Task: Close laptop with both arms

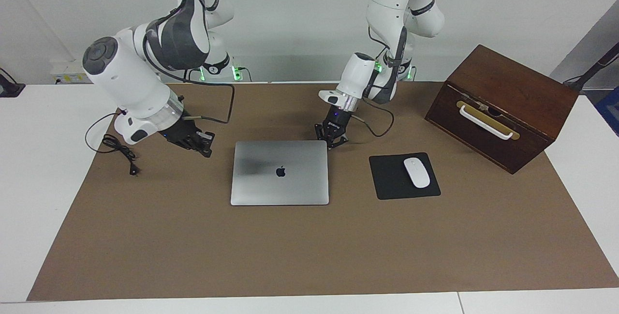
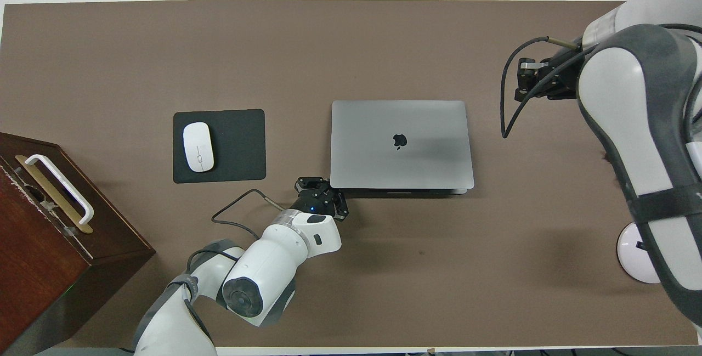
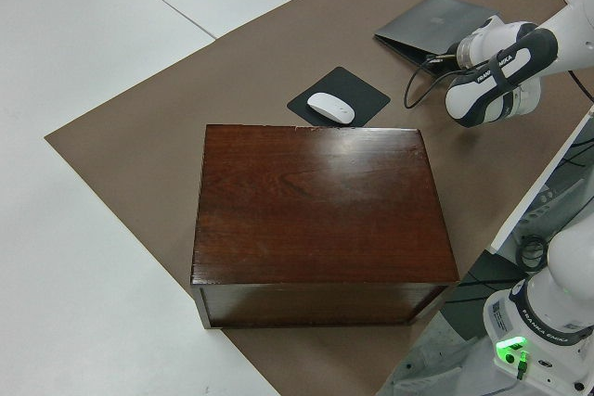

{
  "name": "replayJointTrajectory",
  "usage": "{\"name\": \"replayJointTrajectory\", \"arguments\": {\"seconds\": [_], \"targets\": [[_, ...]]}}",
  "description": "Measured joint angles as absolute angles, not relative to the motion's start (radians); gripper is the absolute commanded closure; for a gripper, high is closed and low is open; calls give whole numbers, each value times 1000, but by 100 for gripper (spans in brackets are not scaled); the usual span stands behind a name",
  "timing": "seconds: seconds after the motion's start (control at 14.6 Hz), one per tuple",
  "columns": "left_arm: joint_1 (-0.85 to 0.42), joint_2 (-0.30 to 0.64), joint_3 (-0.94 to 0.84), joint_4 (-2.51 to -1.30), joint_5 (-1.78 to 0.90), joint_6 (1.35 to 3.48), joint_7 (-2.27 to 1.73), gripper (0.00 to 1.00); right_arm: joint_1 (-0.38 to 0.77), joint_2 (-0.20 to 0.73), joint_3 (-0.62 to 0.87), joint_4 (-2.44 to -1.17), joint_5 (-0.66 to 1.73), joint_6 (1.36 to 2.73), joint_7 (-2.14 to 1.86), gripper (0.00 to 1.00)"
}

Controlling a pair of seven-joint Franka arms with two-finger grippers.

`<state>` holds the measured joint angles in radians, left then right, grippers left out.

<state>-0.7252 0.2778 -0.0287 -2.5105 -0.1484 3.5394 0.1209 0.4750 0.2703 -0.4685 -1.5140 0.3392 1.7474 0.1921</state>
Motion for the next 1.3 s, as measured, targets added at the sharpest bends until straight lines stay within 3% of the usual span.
{"name": "replayJointTrajectory", "arguments": {"seconds": [0.21, 0.41, 0.55, 0.69, 0.75, 0.82, 1.1, 1.3], "targets": [[-725, 265, -28, -2525, -148, 3535, 114, 100, 331, 210, -280, -1482, 201, 1750, 192, 97], [-712, 222, -27, -2534, -149, 3444, 107, 100, 187, 138, -114, -1472, 87, 1748, 185, 77], [-682, 150, -24, -2535, -150, 3267, 107, 100, 134, 89, -73, -1471, 48, 1733, 135, 70], [-636, 38, -22, -2528, -150, 3062, 108, 100, 99, 43, -62, -1470, 36, 1700, 92, 52], [-621, -23, -18, -2522, -150, 2966, 109, 100, 80, 20, -54, -1470, 32, 1685, 78, 30], [-607, -78, -15, -2515, -150, 2885, 109, 100, 53, 0, -36, -1471, 26, 1670, 59, 0], [-537, -234, -7, -2468, -150, 2612, 111, 100, -84, -46, 70, -1475, 8, 1586, -6, 0], [-483, -291, -3, -2390, -150, 2415, 122, 97, -99, -46, 71, -1500, 7, 1565, -22, 0]]}}
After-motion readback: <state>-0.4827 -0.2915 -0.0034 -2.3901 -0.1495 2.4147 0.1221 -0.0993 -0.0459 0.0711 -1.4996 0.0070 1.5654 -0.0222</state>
